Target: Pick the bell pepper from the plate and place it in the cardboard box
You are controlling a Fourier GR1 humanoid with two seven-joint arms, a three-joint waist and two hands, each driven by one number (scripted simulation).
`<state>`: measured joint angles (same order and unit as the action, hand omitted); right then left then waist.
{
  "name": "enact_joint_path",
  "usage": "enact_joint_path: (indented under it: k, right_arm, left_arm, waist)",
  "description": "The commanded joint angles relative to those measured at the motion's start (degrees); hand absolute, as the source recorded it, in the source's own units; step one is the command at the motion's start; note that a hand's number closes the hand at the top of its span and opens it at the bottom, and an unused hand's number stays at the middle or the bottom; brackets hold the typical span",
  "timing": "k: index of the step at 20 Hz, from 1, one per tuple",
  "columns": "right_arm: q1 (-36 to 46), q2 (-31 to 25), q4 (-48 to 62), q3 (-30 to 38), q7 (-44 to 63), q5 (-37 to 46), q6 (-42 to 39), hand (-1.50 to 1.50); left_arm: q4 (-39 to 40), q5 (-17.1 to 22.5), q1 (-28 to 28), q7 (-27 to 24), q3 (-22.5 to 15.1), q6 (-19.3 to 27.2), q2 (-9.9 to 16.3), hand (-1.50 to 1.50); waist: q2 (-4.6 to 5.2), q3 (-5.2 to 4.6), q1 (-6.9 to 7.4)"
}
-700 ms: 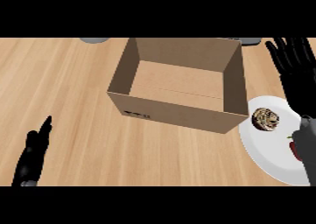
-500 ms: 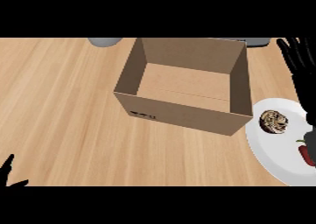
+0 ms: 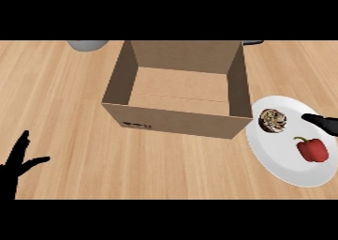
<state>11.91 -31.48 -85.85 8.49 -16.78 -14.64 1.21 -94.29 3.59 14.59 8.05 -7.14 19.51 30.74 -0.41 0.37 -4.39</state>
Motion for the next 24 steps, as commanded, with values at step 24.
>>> enact_joint_path:
  k: [24]
  right_arm:
    - [-26.6,-25.6,-14.2,-6.4,13.8,36.2,-14.2,-1.50]
  left_arm:
    - [7.0,-0.2,-14.2,-3.7,0.1,-6.0,-6.1,0.00]
  waist:
    - [0.31,-0.42,3.74]
